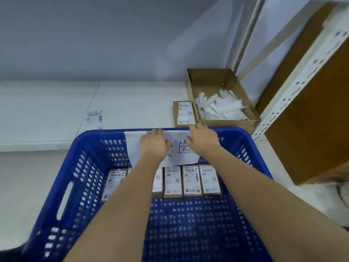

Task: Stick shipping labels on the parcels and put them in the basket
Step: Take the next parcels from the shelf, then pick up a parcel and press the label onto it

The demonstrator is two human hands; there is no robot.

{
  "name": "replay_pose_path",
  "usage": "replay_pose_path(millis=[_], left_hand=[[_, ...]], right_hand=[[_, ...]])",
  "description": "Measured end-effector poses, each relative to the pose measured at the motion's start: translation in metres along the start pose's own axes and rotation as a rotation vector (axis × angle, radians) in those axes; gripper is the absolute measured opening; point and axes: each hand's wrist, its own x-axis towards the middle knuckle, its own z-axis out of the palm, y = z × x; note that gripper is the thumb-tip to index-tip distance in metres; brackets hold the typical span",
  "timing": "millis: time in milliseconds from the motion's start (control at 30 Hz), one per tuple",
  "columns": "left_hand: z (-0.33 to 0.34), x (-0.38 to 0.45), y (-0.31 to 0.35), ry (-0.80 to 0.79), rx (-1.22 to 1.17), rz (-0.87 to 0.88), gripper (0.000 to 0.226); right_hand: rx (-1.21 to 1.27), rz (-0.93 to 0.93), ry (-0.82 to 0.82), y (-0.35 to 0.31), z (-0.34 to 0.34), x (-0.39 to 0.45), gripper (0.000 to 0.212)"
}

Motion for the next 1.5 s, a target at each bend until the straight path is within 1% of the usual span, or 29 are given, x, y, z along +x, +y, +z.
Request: replay_pose_path(millis=[133,267,333,400,467,533,600,700,767,833,900,1000,1067,1133,1233,1300,1367,1500], left_hand=[[-0.016,0.028,-0.009,0.038,-0.029,0.005,0.044],[-0.016,0.060,-0.013,0.036,-0.012,0.019,0.049],[-0.014,0.080,-0.016,0.032,-0.045,0.026,0.053],[-0.011,0.097,-0.020,0.023,-0.091,0.034,0.056],[-0.006,0.113,-0.026,0.002,-0.114,0.045,0.057],[0.001,0.128,-0.035,-0.018,-0.112,0.061,0.057],[0.007,0.139,-0.044,-0.036,-0.123,0.067,0.057],[0.013,0.153,-0.051,-0.053,-0.195,0.060,0.061],[0.013,0.161,-0.055,-0.051,-0.301,0.051,0.064],[0.013,0.168,-0.059,-0.029,-0.425,0.021,0.066],[0.014,0.176,-0.066,-0.003,-0.554,-0.028,0.069],[0.012,0.185,-0.076,-0.026,-0.814,-0.089,0.081],[0.011,0.187,-0.082,-0.085,-0.950,-0.101,0.088],[0.013,0.186,-0.086,-0.145,-0.897,-0.072,0.092],[0.017,0.185,-0.088,-0.171,-0.792,0.006,0.098],[0.013,0.183,-0.086,-0.152,-0.765,0.068,0.104],[0.003,0.180,-0.085,-0.116,-0.758,0.143,0.107],[-0.024,0.164,-0.094,-0.070,-0.759,0.193,0.119]], right_hand=[[0.059,0.021,0.079,-0.009,-0.015,0.028,0.036],[0.012,0.009,0.059,-0.015,-0.012,0.057,0.036],[-0.003,0.020,0.040,-0.020,-0.007,0.076,0.037],[-0.045,0.084,-0.023,-0.023,-0.002,0.095,0.040],[-0.144,0.163,-0.141,-0.026,0.005,0.114,0.047],[-0.168,0.205,-0.230,-0.028,0.013,0.128,0.052],[-0.142,0.208,-0.243,-0.027,0.019,0.138,0.055],[-0.121,0.123,-0.161,-0.022,0.022,0.144,0.056],[-0.071,-0.012,-0.091,-0.018,0.023,0.146,0.054],[-0.042,-0.159,-0.057,-0.016,0.026,0.148,0.056],[-0.018,-0.234,-0.050,-0.015,0.028,0.151,0.061],[0.026,-0.217,-0.058,-0.014,0.029,0.156,0.078],[0.072,-0.138,-0.085,-0.014,0.031,0.161,0.092],[0.103,-0.066,-0.118,-0.017,0.034,0.166,0.096],[0.175,-0.056,-0.112,-0.019,0.036,0.170,0.096],[0.200,-0.113,-0.063,-0.020,0.031,0.171,0.099],[0.127,-0.198,-0.011,-0.020,0.024,0.169,0.103],[0.098,-0.311,0.065,-0.019,-0.005,0.156,0.106]])
